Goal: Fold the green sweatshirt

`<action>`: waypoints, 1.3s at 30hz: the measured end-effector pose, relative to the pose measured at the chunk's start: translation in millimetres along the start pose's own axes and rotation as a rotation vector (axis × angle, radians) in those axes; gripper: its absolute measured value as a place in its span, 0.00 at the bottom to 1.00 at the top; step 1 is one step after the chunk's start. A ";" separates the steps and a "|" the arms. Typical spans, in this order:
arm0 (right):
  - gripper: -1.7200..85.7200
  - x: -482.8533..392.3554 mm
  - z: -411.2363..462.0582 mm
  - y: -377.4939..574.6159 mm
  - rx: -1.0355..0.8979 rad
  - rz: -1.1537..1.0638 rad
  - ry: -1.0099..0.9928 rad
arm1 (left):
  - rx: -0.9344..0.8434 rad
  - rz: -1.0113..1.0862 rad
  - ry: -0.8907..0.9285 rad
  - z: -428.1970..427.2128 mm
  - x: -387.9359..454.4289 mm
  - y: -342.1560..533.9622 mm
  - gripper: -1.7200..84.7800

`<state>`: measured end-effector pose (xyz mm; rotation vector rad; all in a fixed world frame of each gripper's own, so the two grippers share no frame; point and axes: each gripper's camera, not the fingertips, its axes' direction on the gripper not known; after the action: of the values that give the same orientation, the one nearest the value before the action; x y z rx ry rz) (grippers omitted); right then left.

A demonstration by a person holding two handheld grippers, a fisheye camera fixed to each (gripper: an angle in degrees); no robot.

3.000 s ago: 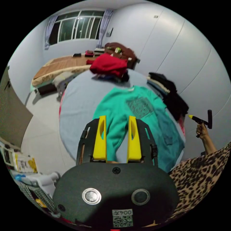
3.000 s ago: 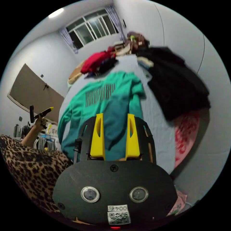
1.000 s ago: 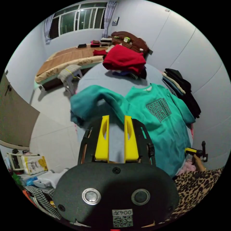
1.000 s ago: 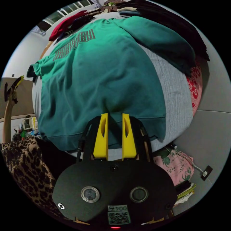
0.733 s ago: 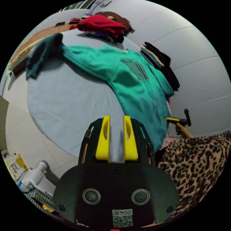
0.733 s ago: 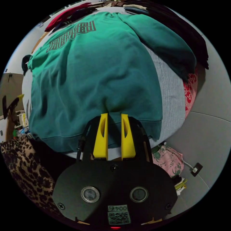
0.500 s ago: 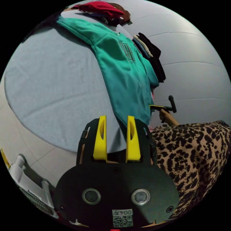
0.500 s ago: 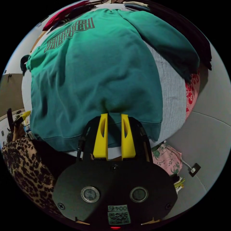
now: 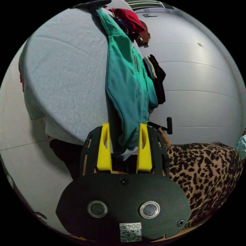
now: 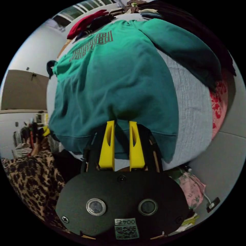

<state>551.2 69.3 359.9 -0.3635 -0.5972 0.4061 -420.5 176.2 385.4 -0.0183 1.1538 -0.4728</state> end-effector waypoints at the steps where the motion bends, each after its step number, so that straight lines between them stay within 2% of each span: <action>1: 0.13 8.2 -3.2 2.4 0.010 0.006 -0.058 | 0.005 -0.006 0.008 0.0 -1.0 2.2 0.19; 3: 0.16 44.0 -17.4 12.7 0.055 0.033 -0.259 | 0.031 -0.034 0.046 0.4 -5.7 11.7 0.20; 6: 0.17 92.3 -46.9 30.4 0.177 0.113 -0.367 | 0.079 -0.076 0.088 -2.0 -13.1 25.5 0.20; 11: 0.17 163.7 -83.5 54.7 0.277 0.215 -0.451 | 0.126 -0.125 0.125 -7.3 -22.7 45.2 0.20; 14: 0.18 199.0 -92.7 65.7 0.273 0.266 -0.444 | 0.126 -0.126 0.112 -8.8 -23.4 52.2 0.20; 18: 0.18 233.8 -90.0 76.0 0.220 0.298 -0.554 | 0.103 -0.122 0.109 -3.1 -21.9 57.7 0.19; 23: 0.17 242.7 -91.9 86.7 0.172 0.229 -0.629 | 0.064 -0.103 0.108 9.1 -14.7 61.9 0.19; 27: 0.16 248.4 -90.6 95.3 0.064 0.181 -0.706 | 0.058 -0.109 0.108 9.6 -15.6 65.1 0.18; 35: 0.14 243.1 -93.7 99.4 0.102 0.218 -0.783 | 0.033 -0.086 0.077 22.1 -6.7 62.5 0.15; 39: 0.09 218.8 -112.3 95.9 0.138 0.167 -0.795 | 0.050 -0.087 0.122 16.6 7.1 63.1 0.09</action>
<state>758.8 230.0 333.0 -0.1052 -1.3092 0.7575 -381.6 226.8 370.2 0.0039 1.2637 -0.5866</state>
